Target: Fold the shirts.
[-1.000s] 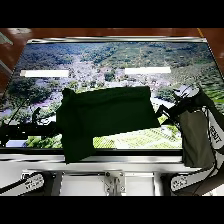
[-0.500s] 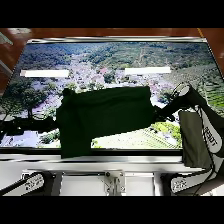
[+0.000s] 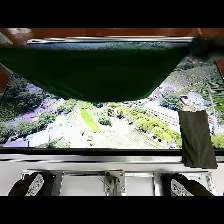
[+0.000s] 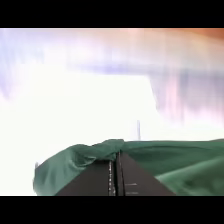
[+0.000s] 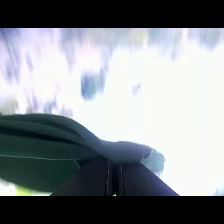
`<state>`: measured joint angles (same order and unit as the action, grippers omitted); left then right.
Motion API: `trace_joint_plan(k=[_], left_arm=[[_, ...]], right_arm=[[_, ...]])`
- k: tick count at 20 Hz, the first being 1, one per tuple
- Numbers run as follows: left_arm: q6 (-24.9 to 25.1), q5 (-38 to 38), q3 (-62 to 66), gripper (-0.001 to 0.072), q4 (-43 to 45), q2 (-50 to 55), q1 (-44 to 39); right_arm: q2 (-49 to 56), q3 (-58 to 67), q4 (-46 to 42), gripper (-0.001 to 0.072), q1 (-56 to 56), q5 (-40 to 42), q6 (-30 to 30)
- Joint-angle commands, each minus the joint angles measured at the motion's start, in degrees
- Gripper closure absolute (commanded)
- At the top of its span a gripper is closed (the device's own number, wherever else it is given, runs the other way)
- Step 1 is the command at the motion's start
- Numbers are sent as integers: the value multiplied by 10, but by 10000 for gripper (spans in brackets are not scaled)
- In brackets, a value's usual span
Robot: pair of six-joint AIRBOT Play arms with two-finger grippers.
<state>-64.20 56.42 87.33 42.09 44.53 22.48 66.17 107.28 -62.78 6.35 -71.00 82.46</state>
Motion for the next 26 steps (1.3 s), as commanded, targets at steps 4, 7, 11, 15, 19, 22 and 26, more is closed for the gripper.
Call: trace_joint_plan(k=[4,7,11,15,19,22,26], left_arm=[[-92,-82,258,675,118,-92,1],[-151,-19,263,675,236,-133,1],[-154,129,263,675,272,-159,0],[-154,249,249,675,272,-151,0],[-154,283,146,675,272,-146,0],[-143,313,11,675,272,-128,0],[-111,230,-194,675,251,-66,0]], right_arm=[[-177,138,-70,648,0,44,56],[-222,138,-108,648,0,-48,78],[-241,138,-111,648,0,-154,118],[-237,107,-126,648,0,-272,129],[-206,10,-125,649,0,-353,135],[-166,-122,-131,648,0,-346,128],[-91,-327,-126,649,-1,-155,97]])
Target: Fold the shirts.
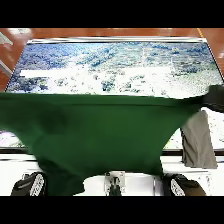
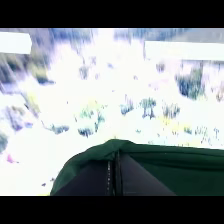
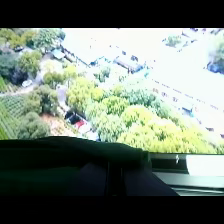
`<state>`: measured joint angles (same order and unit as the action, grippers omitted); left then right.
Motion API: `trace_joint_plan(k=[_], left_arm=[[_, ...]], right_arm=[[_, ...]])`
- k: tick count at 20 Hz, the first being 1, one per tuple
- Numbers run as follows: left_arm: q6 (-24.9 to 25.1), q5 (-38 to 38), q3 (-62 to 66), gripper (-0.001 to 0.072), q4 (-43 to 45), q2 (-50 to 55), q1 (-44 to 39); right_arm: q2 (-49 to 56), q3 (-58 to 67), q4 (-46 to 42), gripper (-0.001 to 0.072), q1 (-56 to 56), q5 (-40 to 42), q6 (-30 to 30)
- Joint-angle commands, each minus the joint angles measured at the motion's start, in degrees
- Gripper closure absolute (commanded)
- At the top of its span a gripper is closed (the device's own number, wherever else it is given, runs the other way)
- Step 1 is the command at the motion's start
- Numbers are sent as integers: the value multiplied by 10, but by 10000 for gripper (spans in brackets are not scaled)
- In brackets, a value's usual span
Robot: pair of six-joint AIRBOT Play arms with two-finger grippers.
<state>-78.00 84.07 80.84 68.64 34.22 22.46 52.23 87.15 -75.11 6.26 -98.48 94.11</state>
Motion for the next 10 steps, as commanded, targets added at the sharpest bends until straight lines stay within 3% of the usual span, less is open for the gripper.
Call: trace_joint_plan(k=[1,6,8,10], left_arm=[[38,-82,-167,675,-33,62,0],[88,-275,-214,675,-83,251,-49],[133,-367,-200,675,-82,320,-100],[138,-484,-195,675,-83,373,-146]], right_arm=[[82,-154,0,648,0,194,-20],[278,-166,91,649,0,482,-105],[318,-166,124,648,0,582,-111],[338,-166,138,648,-3,666,-111]])
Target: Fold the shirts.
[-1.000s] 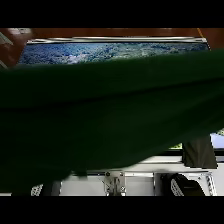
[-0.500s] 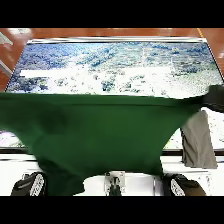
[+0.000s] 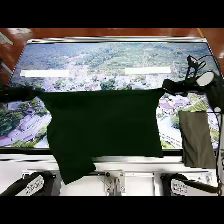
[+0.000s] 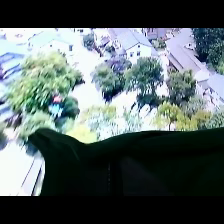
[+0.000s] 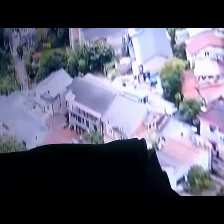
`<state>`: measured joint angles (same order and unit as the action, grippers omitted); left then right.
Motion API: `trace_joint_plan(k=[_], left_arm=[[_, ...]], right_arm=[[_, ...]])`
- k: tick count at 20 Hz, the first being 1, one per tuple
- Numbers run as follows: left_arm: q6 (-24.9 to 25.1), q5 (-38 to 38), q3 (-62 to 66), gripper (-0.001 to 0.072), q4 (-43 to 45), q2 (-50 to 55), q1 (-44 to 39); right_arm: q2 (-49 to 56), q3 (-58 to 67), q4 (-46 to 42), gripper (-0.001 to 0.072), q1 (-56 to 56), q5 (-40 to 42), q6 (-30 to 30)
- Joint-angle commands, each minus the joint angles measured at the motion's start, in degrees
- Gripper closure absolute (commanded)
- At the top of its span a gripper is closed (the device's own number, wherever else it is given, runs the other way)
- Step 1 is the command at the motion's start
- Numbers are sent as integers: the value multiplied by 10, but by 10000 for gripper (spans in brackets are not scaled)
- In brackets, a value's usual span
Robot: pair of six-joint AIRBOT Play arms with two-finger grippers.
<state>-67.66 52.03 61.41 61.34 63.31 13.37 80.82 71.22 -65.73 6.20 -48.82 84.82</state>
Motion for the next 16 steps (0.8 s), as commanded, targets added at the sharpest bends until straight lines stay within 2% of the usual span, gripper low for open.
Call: trace_joint_plan(k=[1,4,7,10,13,16], left_arm=[[33,-218,0,675,-10,104,-75],[33,-326,-1,675,-10,162,-122],[33,-355,-1,674,-10,200,-138],[-18,-355,-1,674,-12,217,-137],[-27,-346,-1,674,-12,217,-137],[-24,-247,5,675,-9,216,-136]], right_arm=[[57,-7,40,648,-5,204,-19],[66,-7,26,648,-14,272,-23],[89,-7,17,648,-18,259,-25],[110,-7,-3,648,-17,221,-25],[115,-7,-22,648,-17,202,-25],[108,-7,-33,648,-15,176,-24]])
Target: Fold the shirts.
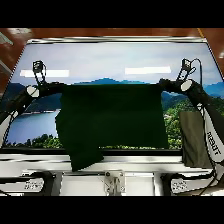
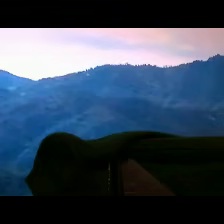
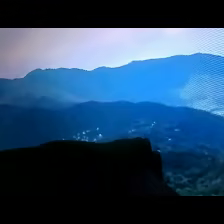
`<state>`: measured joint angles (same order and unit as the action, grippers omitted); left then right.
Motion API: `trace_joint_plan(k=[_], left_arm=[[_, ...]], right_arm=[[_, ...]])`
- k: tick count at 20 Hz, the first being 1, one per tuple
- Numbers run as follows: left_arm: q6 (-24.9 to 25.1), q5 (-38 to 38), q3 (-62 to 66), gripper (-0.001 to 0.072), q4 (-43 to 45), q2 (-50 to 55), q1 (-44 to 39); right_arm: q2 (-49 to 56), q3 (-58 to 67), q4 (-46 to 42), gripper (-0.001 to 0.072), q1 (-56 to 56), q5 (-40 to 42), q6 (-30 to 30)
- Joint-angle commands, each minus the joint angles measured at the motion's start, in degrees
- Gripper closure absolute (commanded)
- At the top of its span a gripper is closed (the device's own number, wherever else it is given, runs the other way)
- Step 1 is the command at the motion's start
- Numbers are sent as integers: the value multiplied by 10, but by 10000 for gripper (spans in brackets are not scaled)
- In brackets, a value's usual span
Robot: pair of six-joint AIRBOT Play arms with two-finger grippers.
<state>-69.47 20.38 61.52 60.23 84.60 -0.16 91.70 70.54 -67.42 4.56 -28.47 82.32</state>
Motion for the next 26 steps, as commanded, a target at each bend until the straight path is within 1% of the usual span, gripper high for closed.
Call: trace_joint_plan(k=[1,3,5,7,10,12,15,17,18,19,20,21,22,24,26], left_arm=[[-7,114,5,675,14,3,0],[-9,193,6,675,21,3,7],[-9,261,6,675,23,3,18],[-29,301,6,675,31,3,30],[-56,323,6,676,34,5,41],[-71,325,6,675,32,11,38],[-79,333,6,675,32,30,26],[-99,332,6,673,32,38,24],[-100,333,6,635,32,39,24],[-99,336,6,517,32,39,24],[-99,342,7,369,32,38,25],[-99,355,7,256,32,36,29],[-99,382,13,218,34,34,38],[-99,450,31,162,44,24,69],[-92,508,38,161,52,-6,112]], right_arm=[[-3,0,-23,648,3,-46,1],[-4,0,-25,648,10,-105,3],[-4,0,-42,648,16,-169,26],[-4,0,-68,648,19,-224,51],[-1,0,-76,648,17,-281,58],[3,-1,-75,648,14,-293,74],[11,-1,-70,648,13,-299,76],[16,-1,-68,647,13,-305,80],[16,-1,-63,646,13,-306,86],[17,-1,-59,593,13,-306,88],[16,-1,-53,393,13,-306,88],[16,0,-51,167,13,-311,87],[16,6,-57,80,17,-338,80],[16,30,-109,80,29,-424,70],[0,46,-187,81,47,-521,69]])
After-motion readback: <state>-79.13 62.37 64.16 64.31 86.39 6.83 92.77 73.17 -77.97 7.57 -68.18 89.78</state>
